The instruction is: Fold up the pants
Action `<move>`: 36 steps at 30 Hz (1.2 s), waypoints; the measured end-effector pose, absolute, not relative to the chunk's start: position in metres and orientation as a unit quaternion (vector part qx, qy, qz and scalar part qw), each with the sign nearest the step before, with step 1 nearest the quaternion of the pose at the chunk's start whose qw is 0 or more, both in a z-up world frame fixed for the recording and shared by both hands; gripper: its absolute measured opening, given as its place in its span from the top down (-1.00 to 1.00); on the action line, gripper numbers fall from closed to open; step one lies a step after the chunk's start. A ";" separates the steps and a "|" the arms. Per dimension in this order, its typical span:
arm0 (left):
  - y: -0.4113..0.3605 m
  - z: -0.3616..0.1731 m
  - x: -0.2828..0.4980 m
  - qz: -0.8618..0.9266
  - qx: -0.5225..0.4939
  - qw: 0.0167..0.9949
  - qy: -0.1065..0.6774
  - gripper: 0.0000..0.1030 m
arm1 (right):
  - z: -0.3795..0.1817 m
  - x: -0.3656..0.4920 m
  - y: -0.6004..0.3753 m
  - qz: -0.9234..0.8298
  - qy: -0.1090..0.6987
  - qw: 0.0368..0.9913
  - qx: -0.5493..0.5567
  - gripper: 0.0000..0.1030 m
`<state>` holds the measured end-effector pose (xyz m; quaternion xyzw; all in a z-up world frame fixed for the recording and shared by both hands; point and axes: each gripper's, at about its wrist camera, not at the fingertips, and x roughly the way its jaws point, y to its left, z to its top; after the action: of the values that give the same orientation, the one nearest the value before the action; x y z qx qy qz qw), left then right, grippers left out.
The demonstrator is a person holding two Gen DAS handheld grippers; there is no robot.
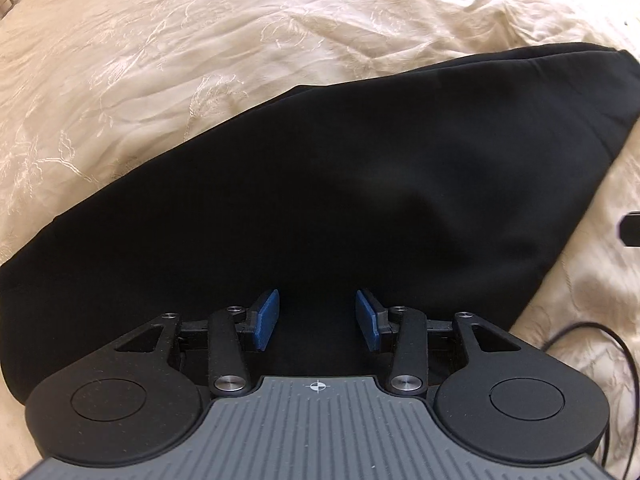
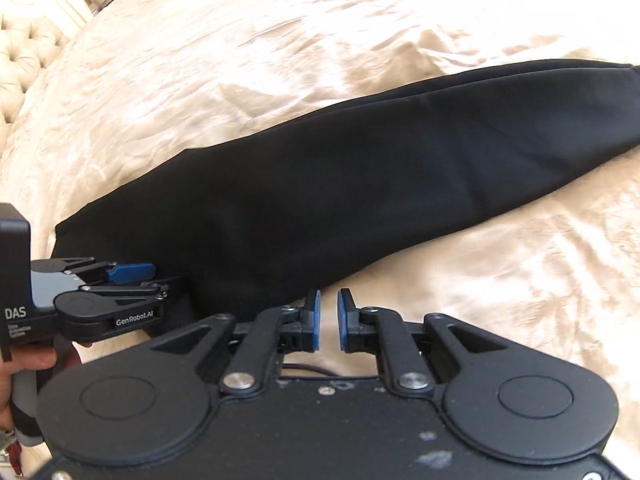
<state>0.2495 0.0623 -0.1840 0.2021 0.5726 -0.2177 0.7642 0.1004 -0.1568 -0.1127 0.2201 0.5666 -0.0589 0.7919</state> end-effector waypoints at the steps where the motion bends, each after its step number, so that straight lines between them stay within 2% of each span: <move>1: 0.057 -0.187 0.254 -0.203 0.194 0.768 0.576 0.10 | -0.113 0.098 -0.170 -0.066 0.564 0.792 0.224 0.69; 10: 0.027 -0.186 0.263 -0.073 0.160 0.785 0.595 0.12 | -0.113 0.102 -0.307 -0.116 0.542 0.805 0.213 0.57; 15: 0.006 -0.188 0.256 -0.026 0.171 0.790 0.588 0.23 | -0.118 0.113 -0.400 -0.152 0.524 0.817 0.188 0.47; 22: -0.031 -0.154 0.239 -0.024 0.149 0.813 0.562 0.23 | -0.116 0.135 -0.483 -0.180 0.513 0.821 0.175 0.37; 27: -0.080 -0.142 0.224 -0.078 0.159 0.820 0.544 0.21 | -0.118 0.158 -0.457 -0.092 0.519 0.836 0.151 0.36; 36: -0.095 -0.179 0.242 -0.088 0.150 0.795 0.581 0.21 | -0.131 0.215 -0.330 0.157 0.530 0.833 -0.027 0.39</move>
<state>0.2421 -0.0946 -0.1794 0.1500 0.5806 -0.0876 0.7955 0.2147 -0.3299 -0.1308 -0.0269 0.5300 0.1568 0.8329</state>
